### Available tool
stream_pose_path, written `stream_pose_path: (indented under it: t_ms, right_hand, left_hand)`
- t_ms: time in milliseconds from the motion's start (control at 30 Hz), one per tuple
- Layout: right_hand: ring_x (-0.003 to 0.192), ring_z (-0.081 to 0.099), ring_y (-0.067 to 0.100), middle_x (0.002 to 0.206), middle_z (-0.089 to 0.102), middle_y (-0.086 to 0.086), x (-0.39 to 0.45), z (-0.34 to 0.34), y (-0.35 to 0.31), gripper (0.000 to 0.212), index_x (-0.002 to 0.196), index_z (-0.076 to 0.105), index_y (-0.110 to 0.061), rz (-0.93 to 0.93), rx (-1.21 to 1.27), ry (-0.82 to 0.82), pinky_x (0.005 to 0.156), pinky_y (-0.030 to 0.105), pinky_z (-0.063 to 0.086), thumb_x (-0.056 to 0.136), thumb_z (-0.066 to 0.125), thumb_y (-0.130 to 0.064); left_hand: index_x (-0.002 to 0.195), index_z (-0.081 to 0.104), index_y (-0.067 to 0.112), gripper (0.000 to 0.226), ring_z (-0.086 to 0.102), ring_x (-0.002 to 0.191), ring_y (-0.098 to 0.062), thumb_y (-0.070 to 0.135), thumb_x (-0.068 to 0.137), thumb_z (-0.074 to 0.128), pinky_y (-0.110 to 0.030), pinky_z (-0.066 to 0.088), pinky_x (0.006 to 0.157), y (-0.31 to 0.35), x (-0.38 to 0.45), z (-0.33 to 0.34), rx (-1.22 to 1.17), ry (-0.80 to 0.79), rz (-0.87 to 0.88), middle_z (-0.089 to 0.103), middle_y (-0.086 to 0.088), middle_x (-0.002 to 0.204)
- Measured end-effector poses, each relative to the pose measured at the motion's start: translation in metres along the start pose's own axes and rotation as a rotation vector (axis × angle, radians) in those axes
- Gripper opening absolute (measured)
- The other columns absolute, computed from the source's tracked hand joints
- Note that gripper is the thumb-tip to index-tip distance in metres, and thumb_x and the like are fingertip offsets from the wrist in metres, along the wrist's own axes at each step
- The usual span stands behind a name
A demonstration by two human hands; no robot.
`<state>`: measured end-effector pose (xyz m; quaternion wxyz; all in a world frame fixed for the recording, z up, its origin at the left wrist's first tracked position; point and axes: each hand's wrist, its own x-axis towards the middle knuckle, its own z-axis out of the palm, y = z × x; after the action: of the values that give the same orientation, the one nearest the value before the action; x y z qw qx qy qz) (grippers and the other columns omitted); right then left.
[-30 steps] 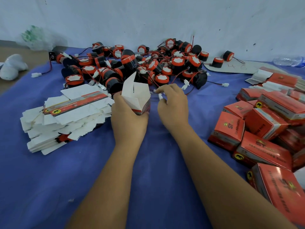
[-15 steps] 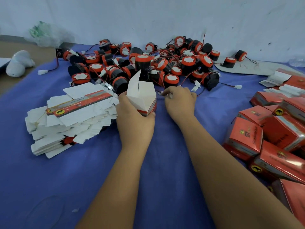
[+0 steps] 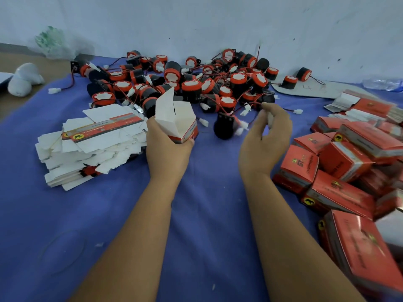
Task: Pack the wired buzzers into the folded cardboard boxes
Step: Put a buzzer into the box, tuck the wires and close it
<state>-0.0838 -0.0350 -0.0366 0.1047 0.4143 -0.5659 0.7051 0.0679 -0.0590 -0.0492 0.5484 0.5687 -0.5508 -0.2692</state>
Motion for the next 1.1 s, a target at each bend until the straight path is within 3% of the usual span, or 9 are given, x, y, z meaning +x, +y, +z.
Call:
stream_pose_path:
  t_ms: [200, 300, 433, 567, 733, 833, 900, 1000, 1100]
  right_hand:
    - [0.103, 0.046, 0.018, 0.118, 0.054, 0.008, 0.004, -0.011, -0.009, 0.027, 0.109, 0.066, -0.009, -0.001, -0.184, 0.122, 0.091, 0.028, 0.032, 0.083, 0.058, -0.006]
    - [0.072, 0.052, 0.012, 0.077, 0.054, -0.007, -0.001, -0.012, -0.011, 0.010, 0.090, 0.063, -0.011, 0.055, 0.133, -0.088, 0.070, 0.031, 0.047, 0.089, 0.057, -0.019]
    - [0.048, 0.025, 0.010, 0.049, 0.035, -0.007, -0.011, -0.009, -0.016, 0.044, 0.057, 0.030, -0.023, 0.173, 0.150, -0.237, 0.050, 0.036, 0.027, 0.092, 0.054, -0.035]
    - [0.052, 0.033, 0.035, 0.058, 0.039, 0.020, -0.013, -0.008, -0.019, 0.038, 0.063, 0.042, -0.002, 0.291, 0.382, -0.188, 0.049, 0.040, 0.030, 0.093, 0.048, -0.025]
    - [0.058, 0.043, 0.027, 0.075, 0.050, 0.020, 0.001, -0.010, -0.028, 0.019, 0.085, 0.055, -0.009, 0.441, 0.589, 0.008, 0.050, 0.026, 0.039, 0.091, 0.040, -0.020]
    - [0.075, 0.046, 0.028, 0.089, 0.050, 0.012, 0.007, -0.009, -0.023, 0.019, 0.094, 0.052, -0.014, 0.514, 0.392, 0.203, 0.064, 0.030, 0.042, 0.091, 0.042, 0.002]
    - [0.092, 0.049, 0.022, 0.106, 0.051, 0.008, 0.013, -0.011, -0.019, 0.036, 0.103, 0.054, -0.014, 0.393, 0.095, 0.243, 0.078, 0.030, 0.041, 0.083, 0.040, 0.013]
    - [0.101, 0.040, 0.001, 0.105, 0.058, -0.007, 0.016, -0.014, -0.016, 0.038, 0.095, 0.062, -0.016, -0.146, -0.411, 0.127, 0.092, 0.014, 0.023, 0.075, 0.046, 0.012]
    - [0.105, 0.042, 0.023, 0.105, 0.063, 0.007, 0.004, -0.010, -0.017, 0.037, 0.097, 0.066, -0.013, -0.541, -0.746, -0.245, 0.093, 0.036, 0.019, 0.073, 0.043, 0.004]
  left_hand:
    - [0.127, 0.039, 0.018, 0.070, 0.051, 0.099, -0.011, 0.022, 0.073, 0.083, -0.006, 0.037, 0.058, -0.002, -0.001, -0.001, -0.008, -0.022, 0.009, 0.050, 0.009, 0.113]
    - [0.128, 0.038, 0.019, 0.070, 0.052, 0.100, -0.011, 0.023, 0.073, 0.083, -0.009, 0.036, 0.062, -0.003, -0.001, 0.000, -0.023, -0.045, 0.011, 0.051, 0.010, 0.115]
    - [0.129, 0.037, 0.017, 0.072, 0.051, 0.100, -0.011, 0.023, 0.074, 0.083, -0.012, 0.037, 0.064, -0.004, 0.003, 0.001, -0.025, -0.065, 0.014, 0.049, 0.010, 0.115]
    - [0.131, 0.037, 0.017, 0.075, 0.049, 0.100, -0.010, 0.027, 0.074, 0.084, -0.009, 0.035, 0.064, -0.005, 0.003, 0.001, -0.019, -0.065, 0.022, 0.049, 0.010, 0.115]
    - [0.131, 0.038, 0.017, 0.074, 0.046, 0.098, -0.008, 0.028, 0.073, 0.083, -0.007, 0.031, 0.060, -0.006, 0.004, 0.003, 0.036, -0.045, 0.026, 0.048, 0.011, 0.113]
    - [0.129, 0.039, 0.016, 0.072, 0.047, 0.098, -0.009, 0.026, 0.073, 0.083, -0.007, 0.030, 0.060, -0.007, 0.004, 0.003, 0.054, -0.053, 0.031, 0.048, 0.011, 0.112]
    - [0.129, 0.039, 0.016, 0.071, 0.047, 0.096, -0.010, 0.025, 0.072, 0.083, -0.008, 0.031, 0.060, -0.006, 0.003, 0.004, 0.061, -0.070, 0.036, 0.048, 0.011, 0.111]
    - [0.129, 0.040, 0.017, 0.071, 0.047, 0.098, -0.010, 0.023, 0.073, 0.082, -0.009, 0.032, 0.061, -0.005, 0.001, 0.004, 0.063, -0.090, 0.047, 0.048, 0.010, 0.113]
    - [0.129, 0.040, 0.017, 0.071, 0.048, 0.099, -0.009, 0.020, 0.073, 0.082, -0.004, 0.034, 0.060, -0.004, -0.001, 0.003, 0.051, -0.102, 0.049, 0.049, 0.010, 0.115]
